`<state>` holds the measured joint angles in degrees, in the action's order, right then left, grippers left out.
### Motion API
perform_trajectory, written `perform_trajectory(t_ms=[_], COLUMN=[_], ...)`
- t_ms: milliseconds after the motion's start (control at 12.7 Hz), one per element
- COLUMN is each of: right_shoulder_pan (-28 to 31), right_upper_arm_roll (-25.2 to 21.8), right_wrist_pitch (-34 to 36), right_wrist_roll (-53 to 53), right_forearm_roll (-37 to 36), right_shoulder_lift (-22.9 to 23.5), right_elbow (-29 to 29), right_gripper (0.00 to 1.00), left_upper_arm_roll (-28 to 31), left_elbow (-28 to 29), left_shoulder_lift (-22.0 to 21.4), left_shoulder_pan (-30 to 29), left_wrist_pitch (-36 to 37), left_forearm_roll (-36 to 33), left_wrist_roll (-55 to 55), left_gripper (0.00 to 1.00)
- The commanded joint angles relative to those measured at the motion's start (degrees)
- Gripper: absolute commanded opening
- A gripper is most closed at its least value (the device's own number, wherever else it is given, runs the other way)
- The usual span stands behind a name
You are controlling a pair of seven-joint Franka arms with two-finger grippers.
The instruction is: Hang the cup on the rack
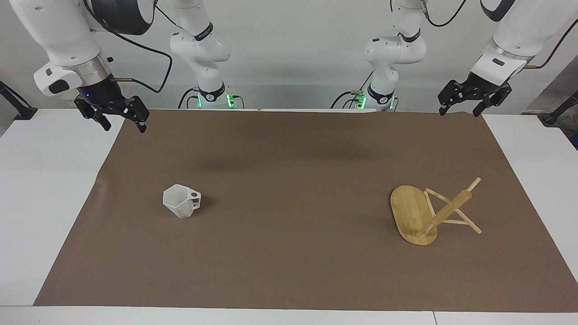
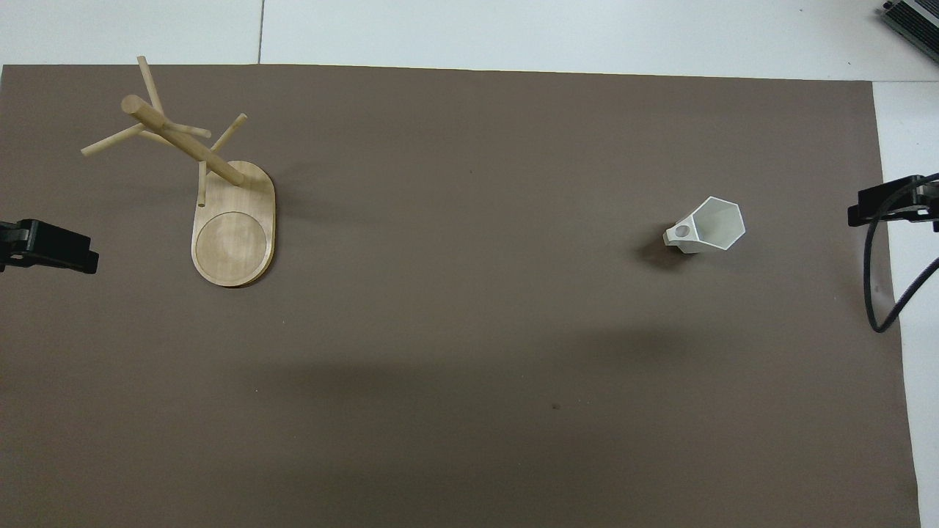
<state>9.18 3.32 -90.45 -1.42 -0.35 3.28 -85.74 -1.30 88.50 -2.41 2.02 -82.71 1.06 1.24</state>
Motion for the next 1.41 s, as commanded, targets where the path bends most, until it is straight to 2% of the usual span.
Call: perform_trajectory(t_ms=[0,942,1335], right_shoulder_pan=[0.40,0.31,0.31], right_upper_arm_roll=[0.29,0.20,0.29], right_wrist_pitch=[-0.60,-0.78,-4.81], right_wrist_roll=[-1.04,-1.21,-1.30], right_forearm_roll=[-1.23,-1.06,-0.97], right_shoulder_lift=[-0.90,-1.69,-2.57], right_elbow=[-1.18,-3.02,-5.84], right_gripper=[1.00,1.00,1.00], left_upper_arm_roll=[-0.46,-0.54,-0.54], left_elbow=[2.38,3.17,3.17], left_shoulder_lift=[-1.90,-2.25,-2.25], left_shoulder_pan=[-0.61,-0.79,-0.87], left_wrist_pitch=[-1.31,-2.27,-2.45], left_forearm_roll=[-1.14,-1.14,-1.14], left_wrist_roll=[0.87,0.69,0.43], left_gripper=[1.00,1.00,1.00])
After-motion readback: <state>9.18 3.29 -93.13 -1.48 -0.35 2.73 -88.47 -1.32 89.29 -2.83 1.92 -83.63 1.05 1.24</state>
